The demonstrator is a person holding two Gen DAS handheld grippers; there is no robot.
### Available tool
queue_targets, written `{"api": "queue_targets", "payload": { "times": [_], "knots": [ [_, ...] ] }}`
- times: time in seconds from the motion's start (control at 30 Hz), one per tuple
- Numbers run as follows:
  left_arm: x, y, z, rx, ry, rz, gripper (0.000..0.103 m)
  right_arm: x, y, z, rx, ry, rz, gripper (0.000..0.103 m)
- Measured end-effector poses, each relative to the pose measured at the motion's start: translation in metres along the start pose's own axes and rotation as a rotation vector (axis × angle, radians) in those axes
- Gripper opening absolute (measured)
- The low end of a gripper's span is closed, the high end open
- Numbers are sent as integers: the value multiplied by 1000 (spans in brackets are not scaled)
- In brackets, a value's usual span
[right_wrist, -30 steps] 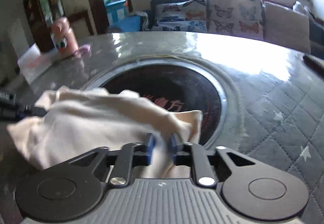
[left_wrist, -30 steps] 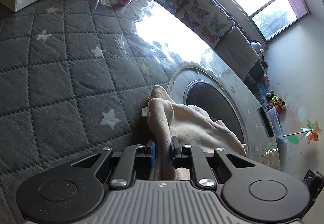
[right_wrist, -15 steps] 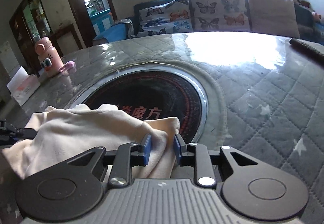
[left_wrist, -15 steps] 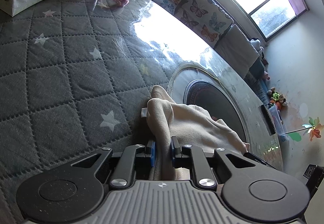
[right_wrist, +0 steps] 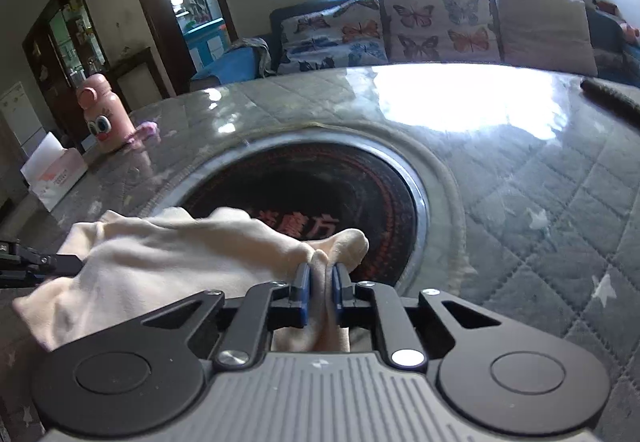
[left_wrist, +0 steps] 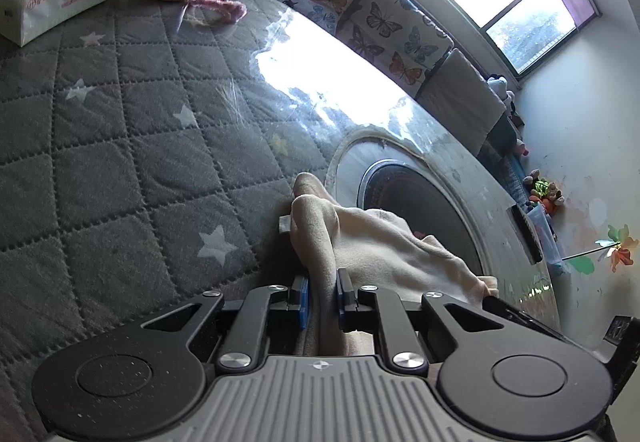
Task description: Fold clothes
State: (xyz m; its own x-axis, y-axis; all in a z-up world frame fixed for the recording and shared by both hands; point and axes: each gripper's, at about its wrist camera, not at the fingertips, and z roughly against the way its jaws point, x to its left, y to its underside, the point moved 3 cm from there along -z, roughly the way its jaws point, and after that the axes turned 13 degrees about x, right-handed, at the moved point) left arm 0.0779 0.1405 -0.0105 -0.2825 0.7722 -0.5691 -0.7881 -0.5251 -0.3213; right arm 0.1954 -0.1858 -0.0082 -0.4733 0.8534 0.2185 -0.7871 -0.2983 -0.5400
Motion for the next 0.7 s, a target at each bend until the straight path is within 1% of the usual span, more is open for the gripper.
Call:
{"api": "queue_targets", "payload": {
  "times": [0.2,0.33,0.5,0.57,0.7],
  "knots": [
    [6,-3,23,-50,7,-13,14,27,-15,15,-43,-28,55,8],
    [22,-9,50,-103,-4,-5,13,61,-33,16,-57,-59,121,8],
    [50,-18,84,-177,-50,31,13,102,-54,6,-59,-94,194,8],
    [63,-23,96,-201,-73,57,11,120,-62,-1,-62,-116,220,8],
    [86,-27,113,-231,-113,93,11,153,-75,-17,-57,-149,260,8]
  ]
}}
